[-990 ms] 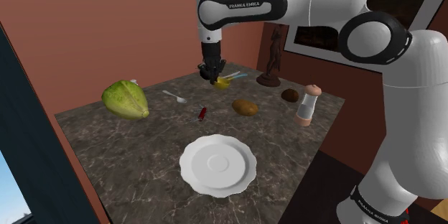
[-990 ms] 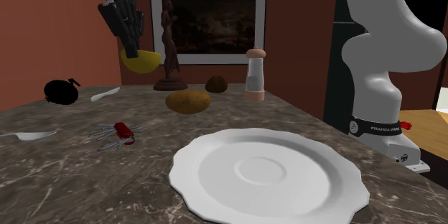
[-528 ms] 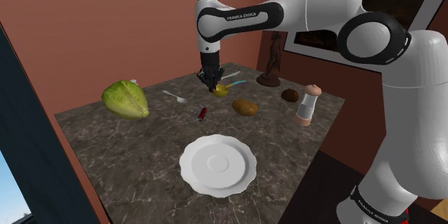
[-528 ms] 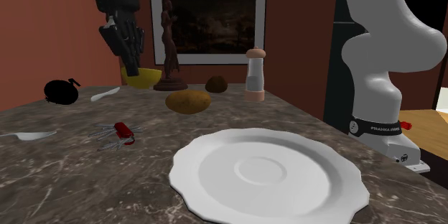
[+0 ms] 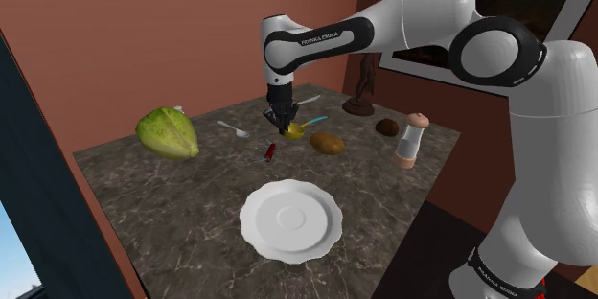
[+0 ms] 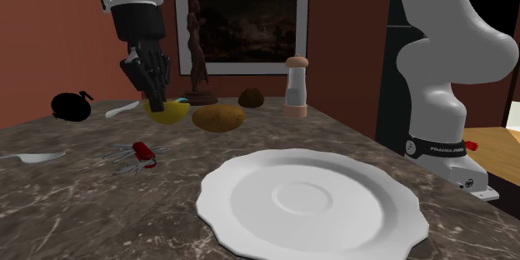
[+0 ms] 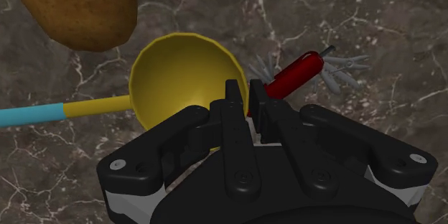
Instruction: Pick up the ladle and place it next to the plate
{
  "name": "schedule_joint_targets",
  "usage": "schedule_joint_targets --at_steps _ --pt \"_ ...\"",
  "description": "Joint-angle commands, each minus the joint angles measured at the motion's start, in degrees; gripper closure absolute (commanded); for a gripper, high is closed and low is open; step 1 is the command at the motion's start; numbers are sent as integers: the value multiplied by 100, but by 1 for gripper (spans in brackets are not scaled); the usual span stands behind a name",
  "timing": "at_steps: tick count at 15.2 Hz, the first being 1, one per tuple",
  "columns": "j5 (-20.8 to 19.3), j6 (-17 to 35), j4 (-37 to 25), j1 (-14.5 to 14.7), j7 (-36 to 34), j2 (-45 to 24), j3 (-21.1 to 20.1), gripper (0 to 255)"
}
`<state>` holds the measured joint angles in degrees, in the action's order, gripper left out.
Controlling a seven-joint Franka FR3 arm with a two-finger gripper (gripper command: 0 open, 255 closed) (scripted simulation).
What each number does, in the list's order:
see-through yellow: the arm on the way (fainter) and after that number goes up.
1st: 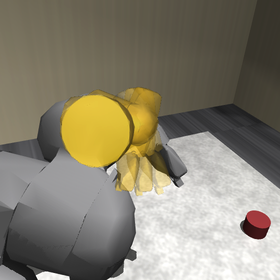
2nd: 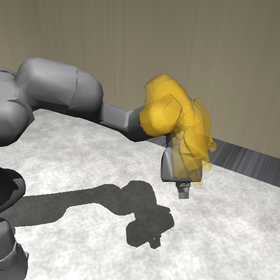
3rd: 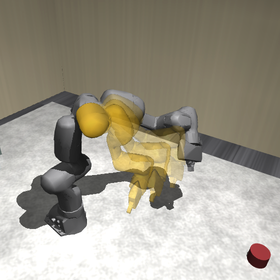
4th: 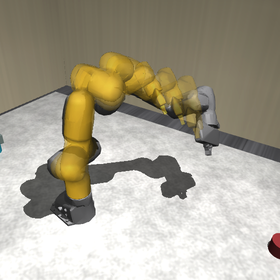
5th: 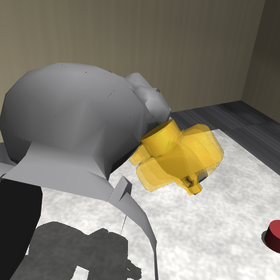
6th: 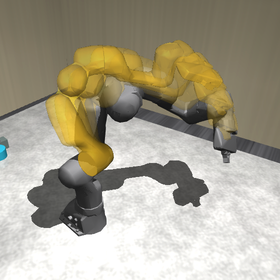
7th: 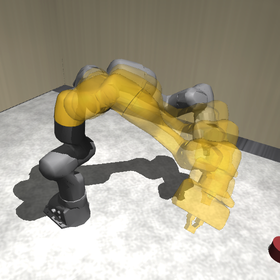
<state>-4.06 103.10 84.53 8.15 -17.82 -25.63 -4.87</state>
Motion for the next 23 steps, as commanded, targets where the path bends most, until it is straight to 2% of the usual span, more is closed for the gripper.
schedule_joint_targets --at_steps 1,5,13,14,19,23 --pt "-6 123 66 -1 -4 -54 3 255" --pt "-15 374 246 -2 -17 -125 7 255" --pt "-15 373 244 -2 -17 -127 7 255" --pt "-15 373 244 -2 -17 -127 7 0" --pt "-15 373 244 -2 -17 -127 7 0" --pt "-2 -346 -453 24 0 -104 -4 0"
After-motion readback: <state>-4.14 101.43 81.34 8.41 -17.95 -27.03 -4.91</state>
